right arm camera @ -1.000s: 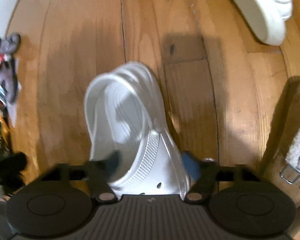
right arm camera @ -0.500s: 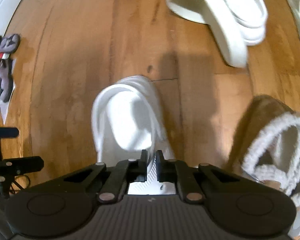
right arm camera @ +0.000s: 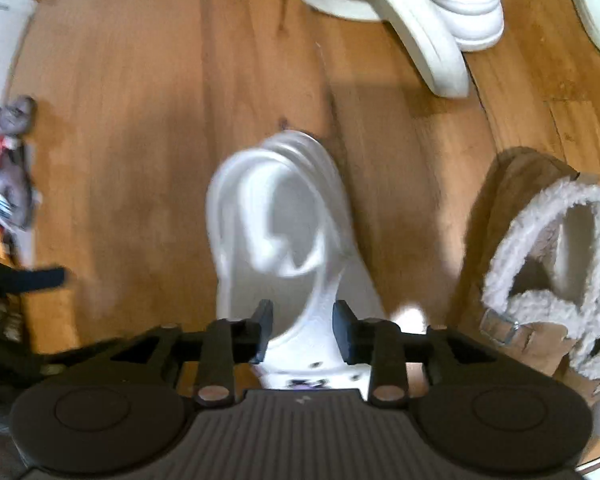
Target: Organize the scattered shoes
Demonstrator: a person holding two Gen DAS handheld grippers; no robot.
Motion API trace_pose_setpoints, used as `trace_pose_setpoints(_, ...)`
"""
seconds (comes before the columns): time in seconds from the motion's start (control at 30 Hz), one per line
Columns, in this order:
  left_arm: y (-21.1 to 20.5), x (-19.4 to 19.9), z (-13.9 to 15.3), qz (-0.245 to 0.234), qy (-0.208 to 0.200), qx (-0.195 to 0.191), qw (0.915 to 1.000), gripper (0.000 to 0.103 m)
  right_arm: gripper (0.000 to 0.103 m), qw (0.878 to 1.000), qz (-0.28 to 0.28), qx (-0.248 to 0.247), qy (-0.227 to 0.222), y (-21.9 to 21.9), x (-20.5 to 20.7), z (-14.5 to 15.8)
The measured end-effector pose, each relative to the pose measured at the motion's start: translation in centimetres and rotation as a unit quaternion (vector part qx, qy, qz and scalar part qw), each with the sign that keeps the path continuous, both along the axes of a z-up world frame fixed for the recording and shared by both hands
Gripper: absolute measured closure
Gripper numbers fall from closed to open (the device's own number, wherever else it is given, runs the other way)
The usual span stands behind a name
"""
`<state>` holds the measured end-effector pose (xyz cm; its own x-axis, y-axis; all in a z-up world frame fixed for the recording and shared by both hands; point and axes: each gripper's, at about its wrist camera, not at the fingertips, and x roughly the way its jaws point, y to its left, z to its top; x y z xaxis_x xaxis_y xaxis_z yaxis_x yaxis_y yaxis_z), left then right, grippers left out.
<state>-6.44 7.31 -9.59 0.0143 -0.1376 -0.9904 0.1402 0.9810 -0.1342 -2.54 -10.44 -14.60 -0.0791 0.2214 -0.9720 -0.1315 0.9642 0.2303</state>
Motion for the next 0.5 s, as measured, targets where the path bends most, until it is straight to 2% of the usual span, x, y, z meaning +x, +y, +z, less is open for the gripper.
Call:
trace_pose_setpoints(0.03, -0.2, 0.0, 0.0, -0.004, -0.001, 0.005, 1.0, 0.001, 0.044, 1.0, 0.004, -0.009, -0.003, 0.1, -0.1, -0.7)
trace_pose_setpoints(0.07, -0.3, 0.0, -0.1, -0.008, -0.002, 0.011, 0.9999, 0.001, 0.047, 1.0, 0.001, -0.009, -0.004, 0.0, -0.2, -1.3)
trace_pose_setpoints(0.1, -0.5, 0.0, -0.1, -0.012, -0.003, 0.016, 0.9998, 0.001, 0.058, 1.0, 0.002, -0.011, -0.008, 0.0, -0.2, -1.6)
trace_pose_setpoints(0.13, -0.7, 0.0, -0.2, -0.017, -0.005, 0.021, 0.9996, 0.001, 0.063, 1.0, 0.01, -0.018, -0.017, 0.2, -0.1, -1.6)
trace_pose_setpoints(0.2, -1.0, 0.0, -0.2, -0.025, -0.007, 0.032, 0.9992, 0.001, 0.084, 0.998, 0.029, -0.035, -0.037, 0.5, 0.0, -1.3)
trace_pose_setpoints(0.23, -0.9, 0.0, -0.4, -0.024, -0.004, 0.032, 0.9992, 0.001, 0.089, 0.997, 0.046, -0.049, -0.049, 0.8, -0.1, -0.7)
trace_pose_setpoints(0.3, -0.7, 0.1, -0.7, -0.02, 0.003, 0.028, 0.9994, 0.001, 0.091, 0.992, 0.071, -0.073, -0.071, 1.3, -0.4, 0.6)
trace_pose_setpoints(0.37, -0.9, 0.2, -0.7, -0.026, 0.003, 0.019, 0.9995, 0.001, 0.091, 0.994, 0.058, -0.07, -0.067, 0.8, -0.7, 1.7)
trace_pose_setpoints(0.43, -1.0, 0.2, -0.8, -0.03, -0.002, 0.013, 0.9995, 0.001, 0.082, 0.996, 0.031, -0.065, -0.046, -0.2, -0.9, 2.5)
trace_pose_setpoints(0.47, -1.1, 0.4, -0.9, -0.028, -0.009, 0.011, 0.9995, 0.001, 0.052, 0.997, 0.025, -0.063, -0.046, -0.4, -0.9, 2.8)
trace_pose_setpoints(0.5, -1.2, 0.5, -0.9, -0.025, -0.016, 0.009, 0.9995, 0.001, 0.028, 0.997, 0.013, -0.059, -0.05, -1.0, -0.8, 3.4)
